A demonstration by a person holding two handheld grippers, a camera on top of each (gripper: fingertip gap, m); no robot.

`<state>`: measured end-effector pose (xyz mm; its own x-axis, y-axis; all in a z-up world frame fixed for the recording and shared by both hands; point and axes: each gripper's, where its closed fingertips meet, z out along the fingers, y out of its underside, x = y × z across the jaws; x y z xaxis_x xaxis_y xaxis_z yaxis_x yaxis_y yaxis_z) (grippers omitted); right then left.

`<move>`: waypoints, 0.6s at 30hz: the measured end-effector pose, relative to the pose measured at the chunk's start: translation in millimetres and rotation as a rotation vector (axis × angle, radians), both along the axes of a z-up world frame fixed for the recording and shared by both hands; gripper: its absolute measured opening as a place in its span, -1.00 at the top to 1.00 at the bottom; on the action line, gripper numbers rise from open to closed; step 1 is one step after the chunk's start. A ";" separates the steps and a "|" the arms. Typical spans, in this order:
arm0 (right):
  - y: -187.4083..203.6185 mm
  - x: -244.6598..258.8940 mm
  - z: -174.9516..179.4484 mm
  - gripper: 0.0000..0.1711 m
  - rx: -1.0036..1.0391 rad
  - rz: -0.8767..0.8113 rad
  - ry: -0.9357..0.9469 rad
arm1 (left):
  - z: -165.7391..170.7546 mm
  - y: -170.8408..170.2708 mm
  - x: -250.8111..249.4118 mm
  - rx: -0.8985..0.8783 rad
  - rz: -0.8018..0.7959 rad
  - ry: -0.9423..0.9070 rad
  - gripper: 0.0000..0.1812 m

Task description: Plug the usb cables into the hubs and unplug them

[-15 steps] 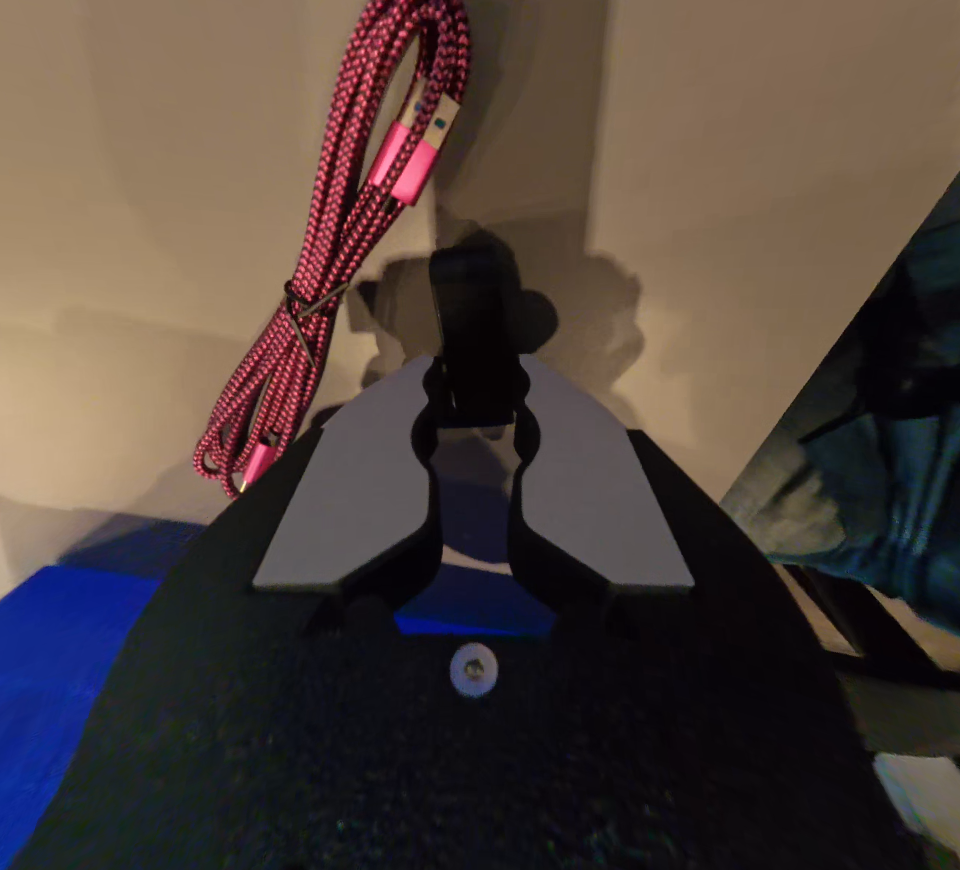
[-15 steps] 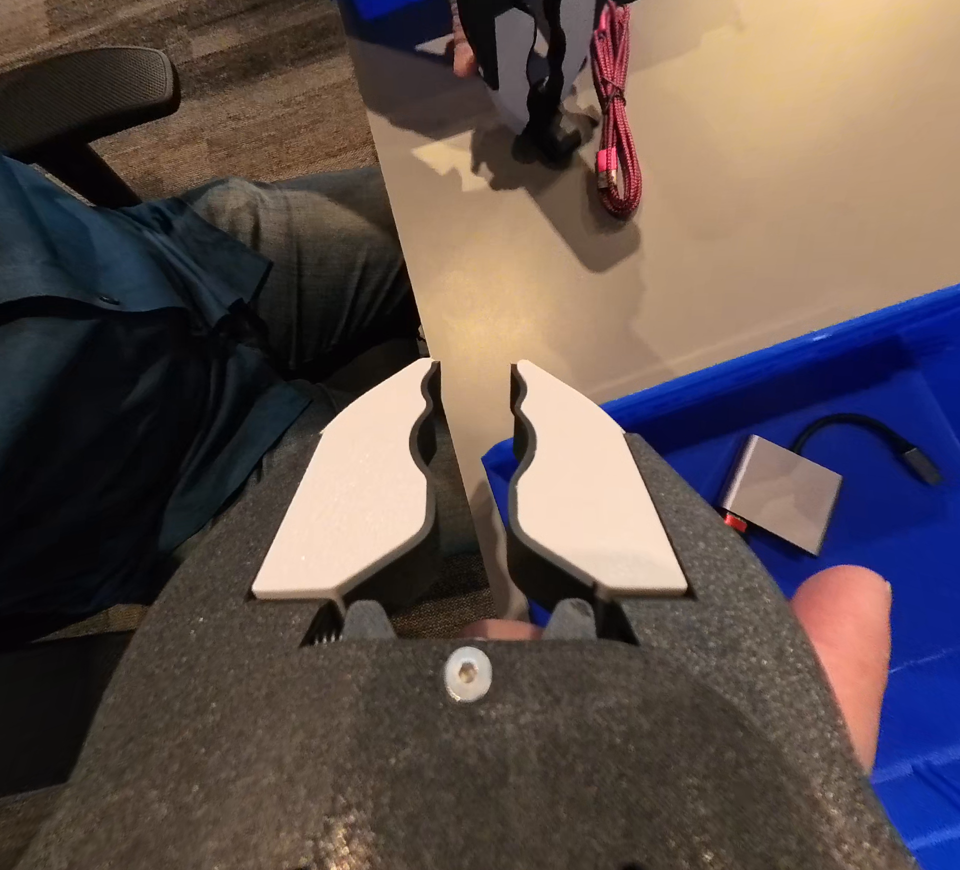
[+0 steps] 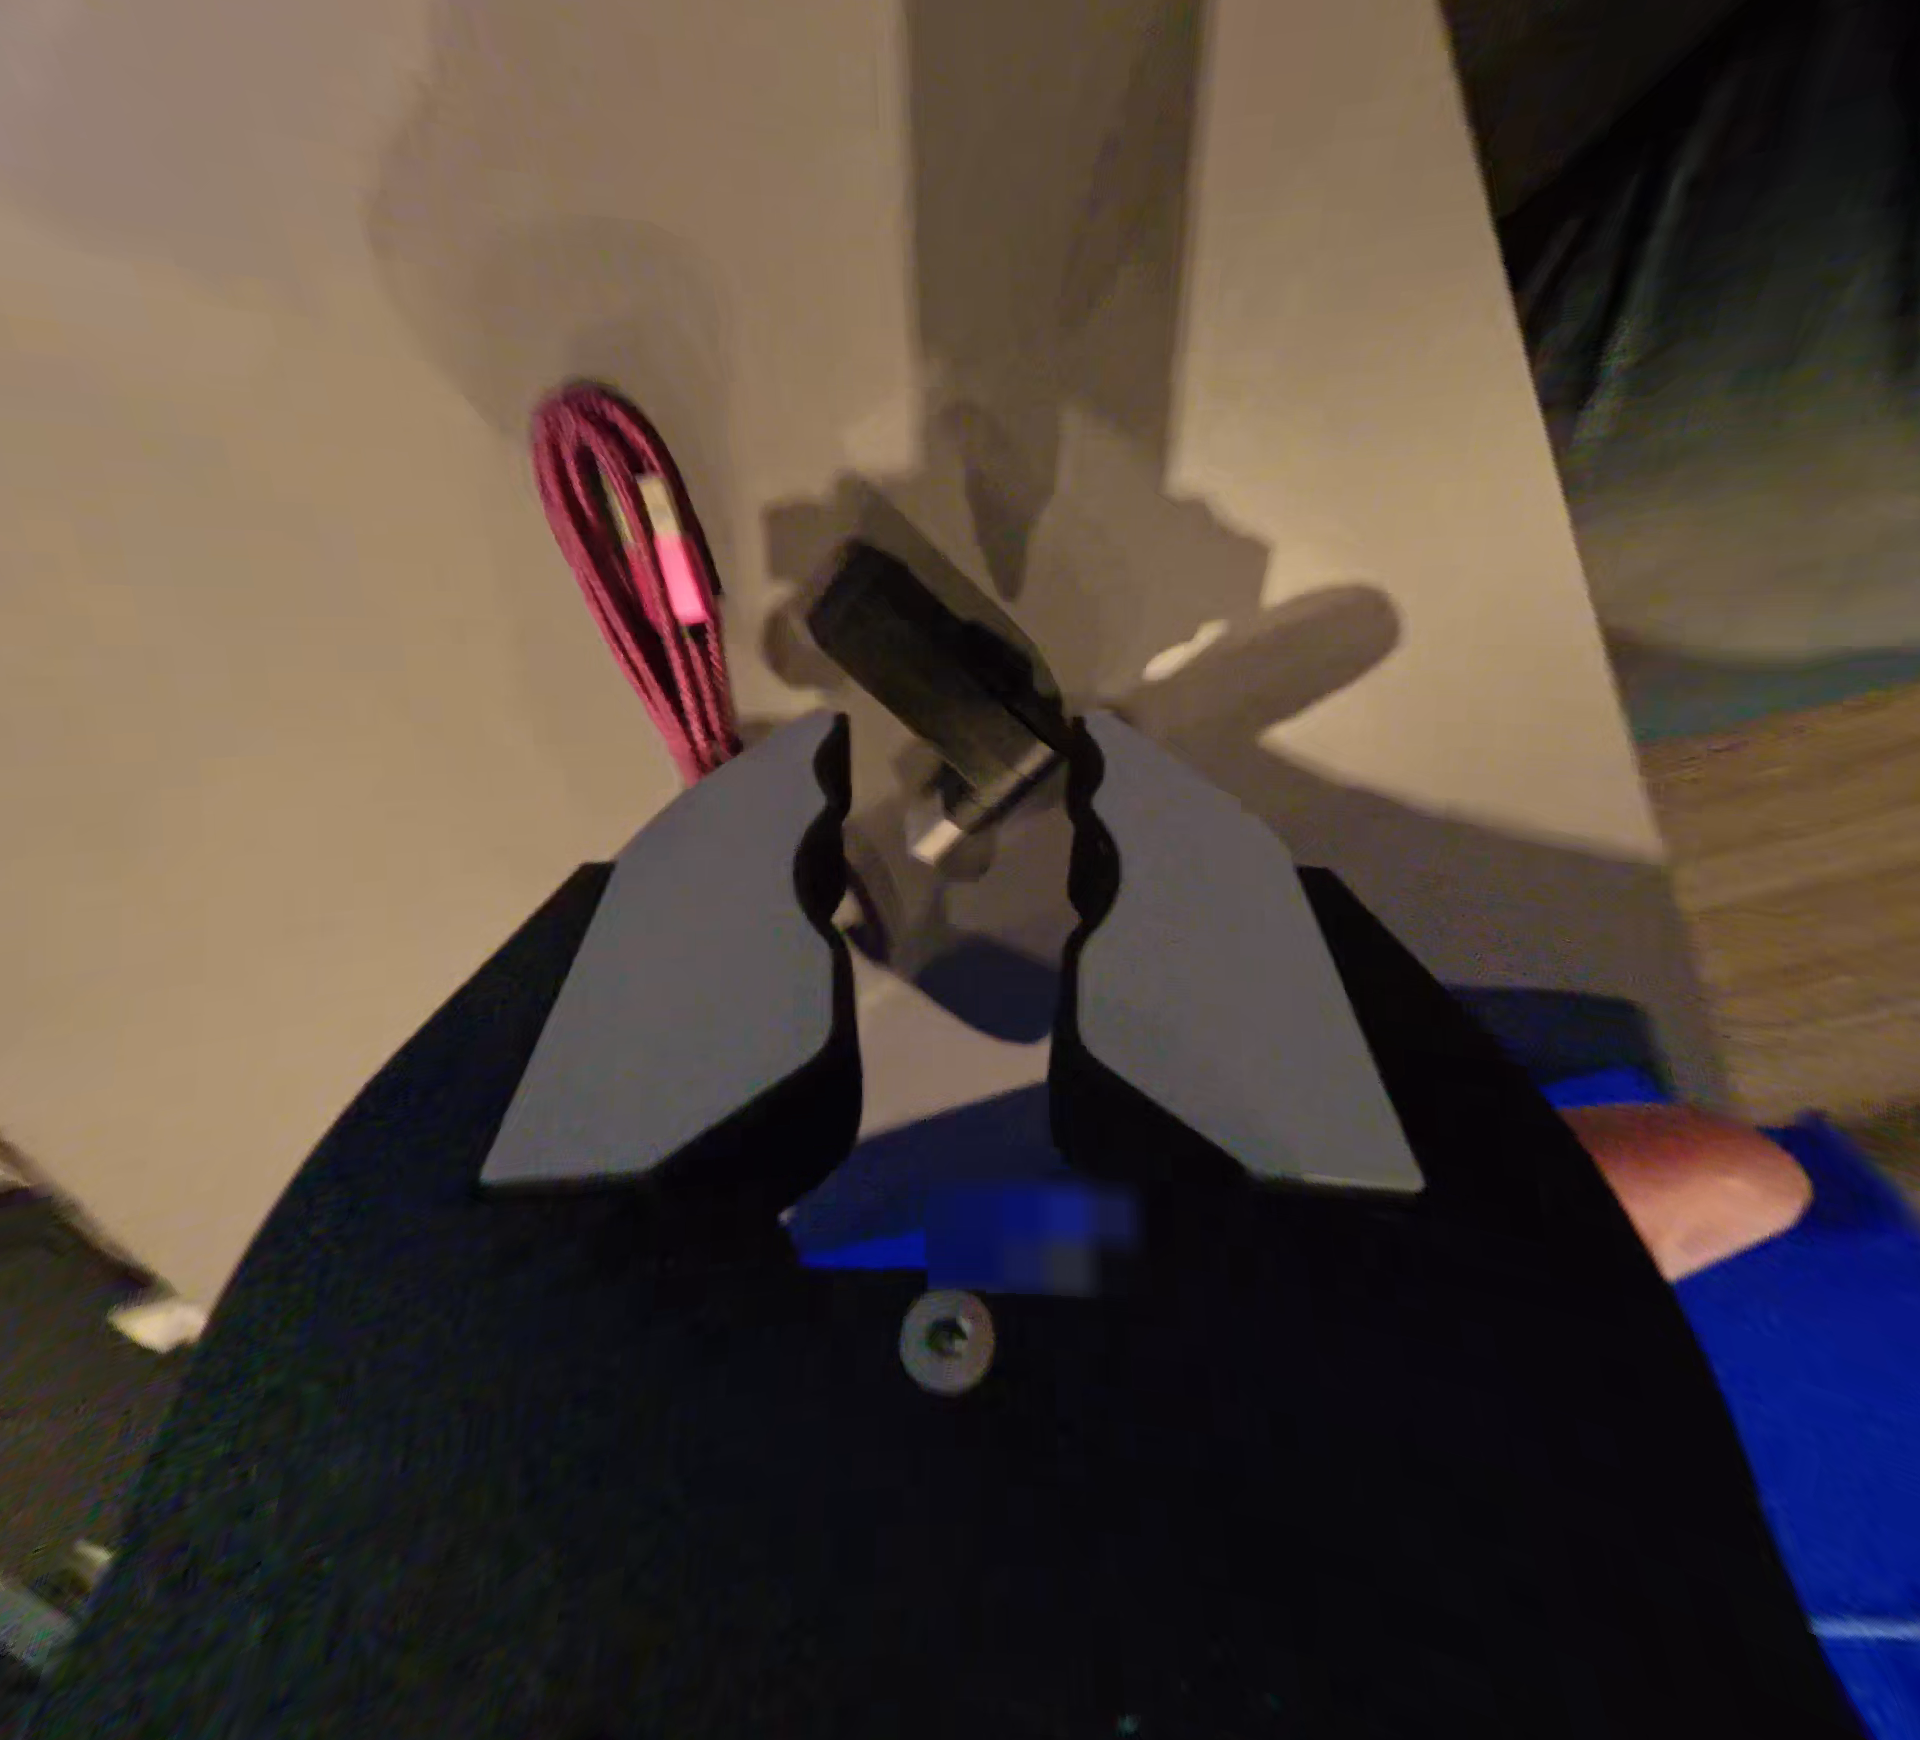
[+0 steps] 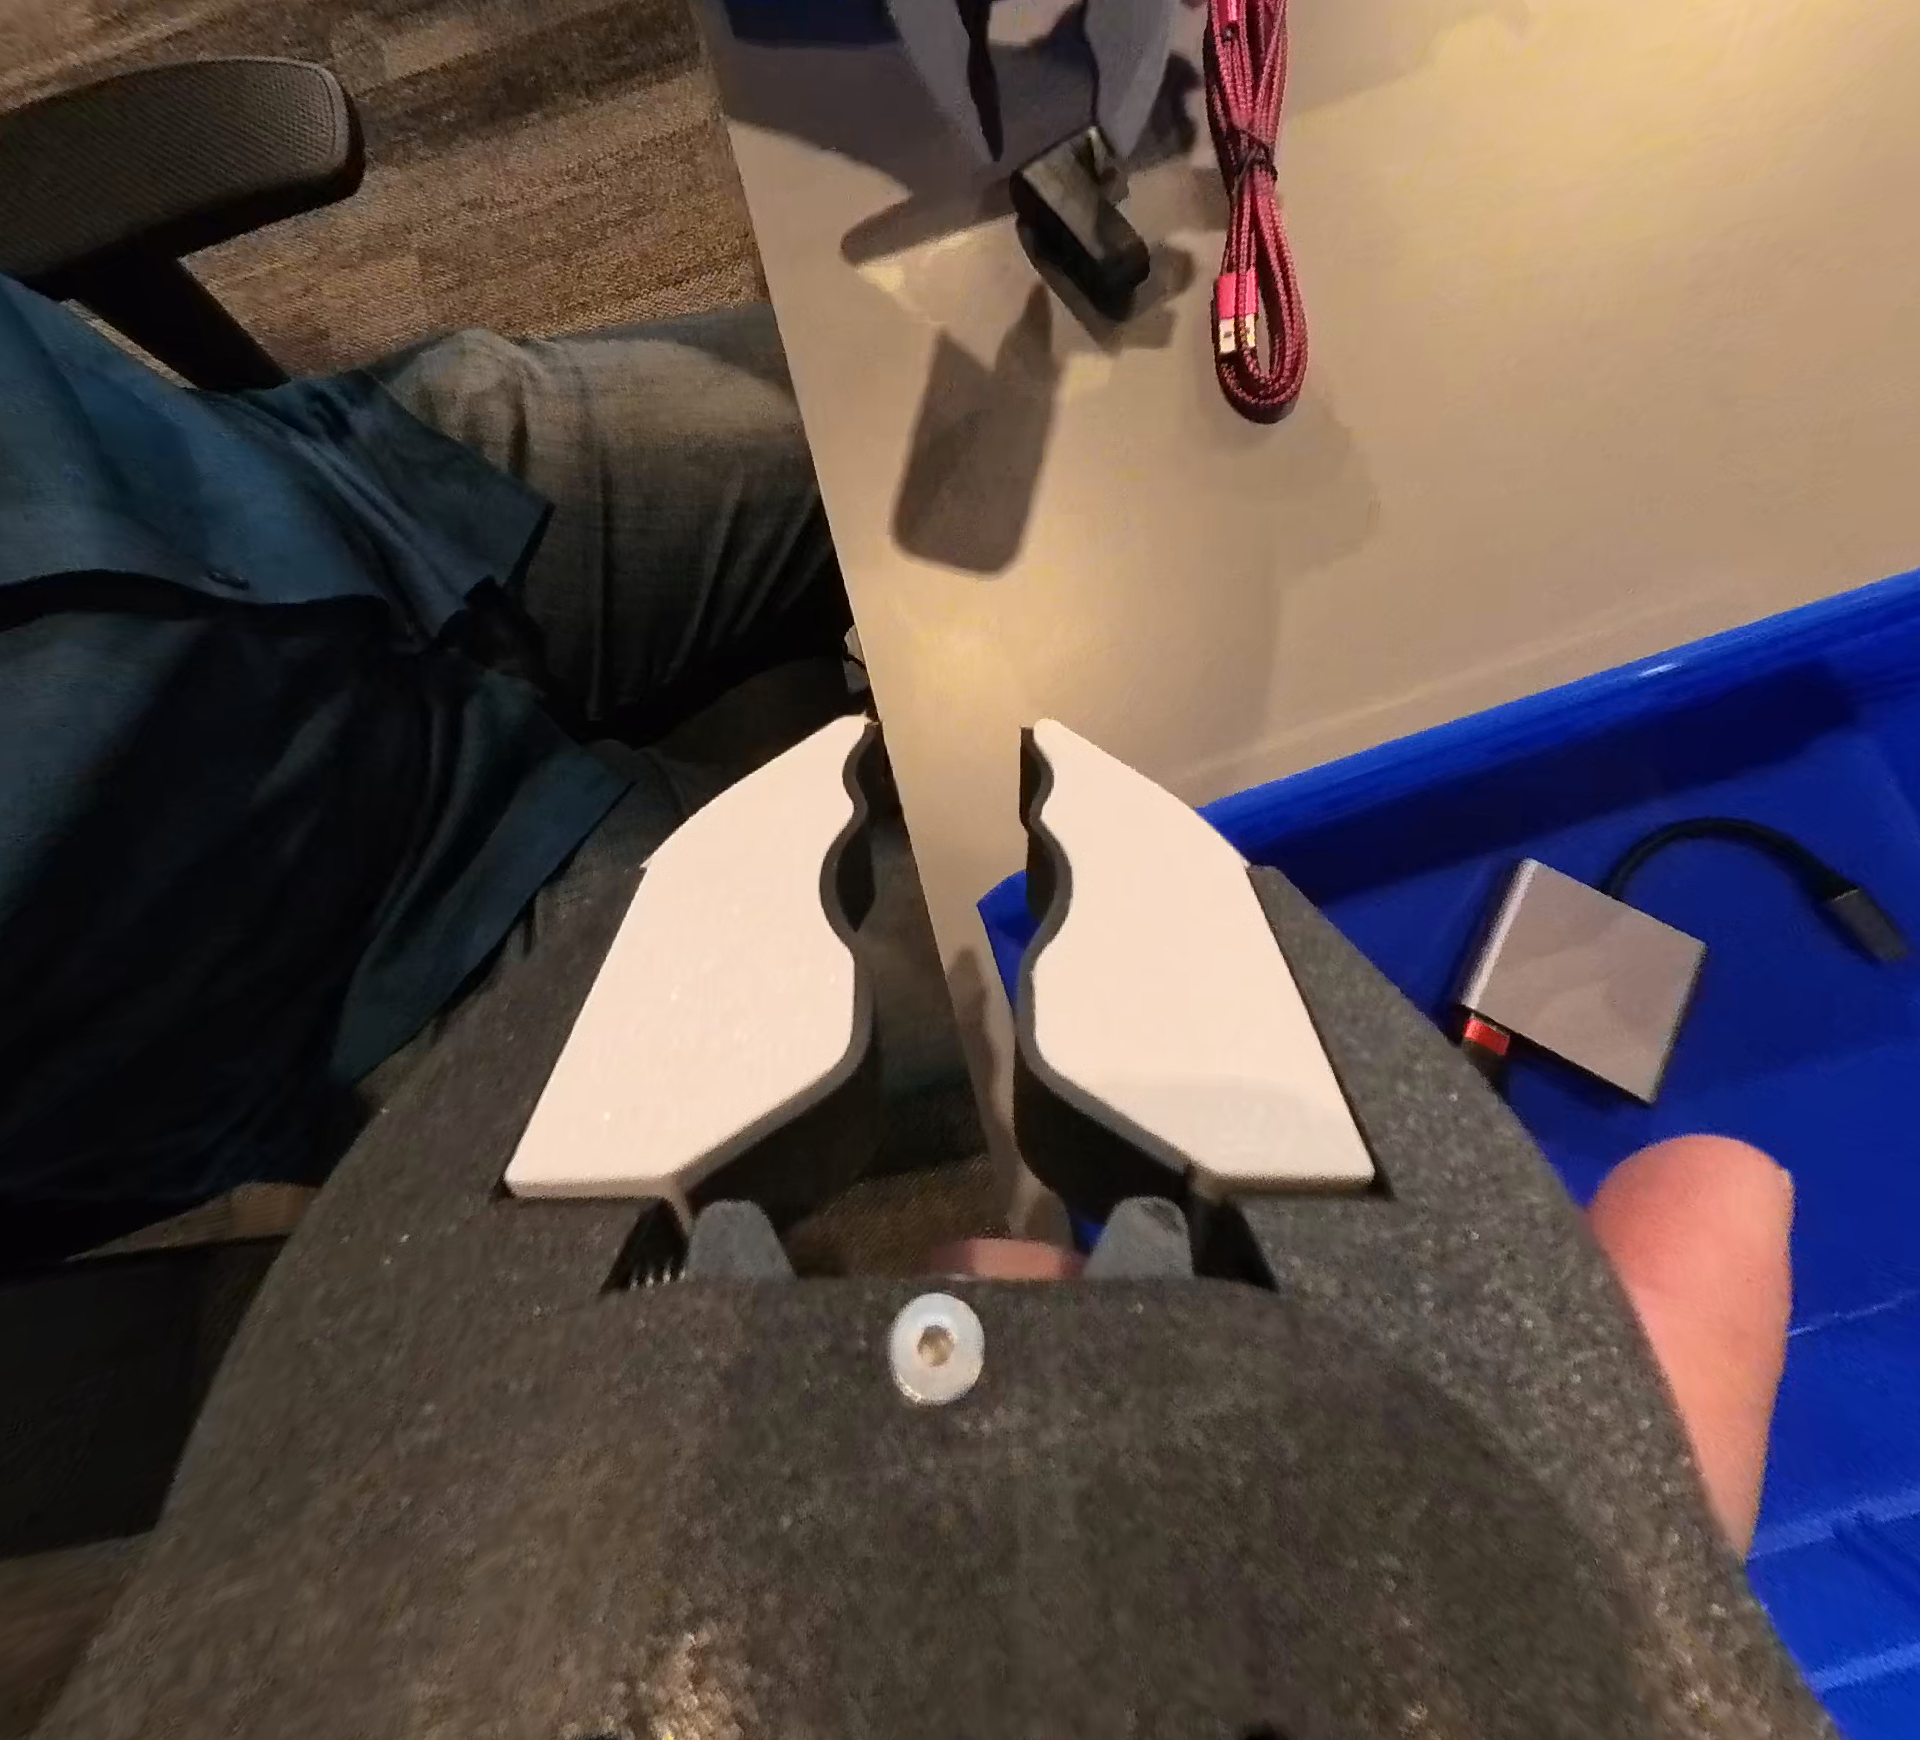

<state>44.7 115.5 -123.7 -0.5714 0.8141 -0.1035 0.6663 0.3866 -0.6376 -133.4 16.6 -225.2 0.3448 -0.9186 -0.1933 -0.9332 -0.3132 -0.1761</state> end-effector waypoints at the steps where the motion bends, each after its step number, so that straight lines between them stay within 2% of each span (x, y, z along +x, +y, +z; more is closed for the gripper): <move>1: 0.2 0.1 0.1 0.72 -0.001 -0.001 -0.001 | 3.6 3.2 3.0 0.026 -0.069 -0.008 0.61; 5: 0.2 2.7 0.0 0.72 -0.008 -0.002 -0.004 | 1.8 4.0 3.0 -0.024 -0.202 0.019 0.75; 8: 2.2 7.4 -3.3 0.73 -0.010 -0.006 -0.014 | -4.6 5.6 4.1 -0.067 -0.179 0.011 0.73; 11: 5.2 10.9 -6.1 0.74 -0.013 -0.011 -0.020 | -7.6 13.4 4.7 -0.095 -0.014 -0.053 0.60; 15: 6.3 11.9 -6.4 0.76 -0.019 -0.012 -0.016 | -6.2 8.7 7.7 -0.144 0.188 -0.157 0.26; 18: 4.8 12.4 -7.3 0.77 -0.016 -0.006 -0.011 | -8.4 0.1 -6.4 -0.160 0.383 -0.121 0.27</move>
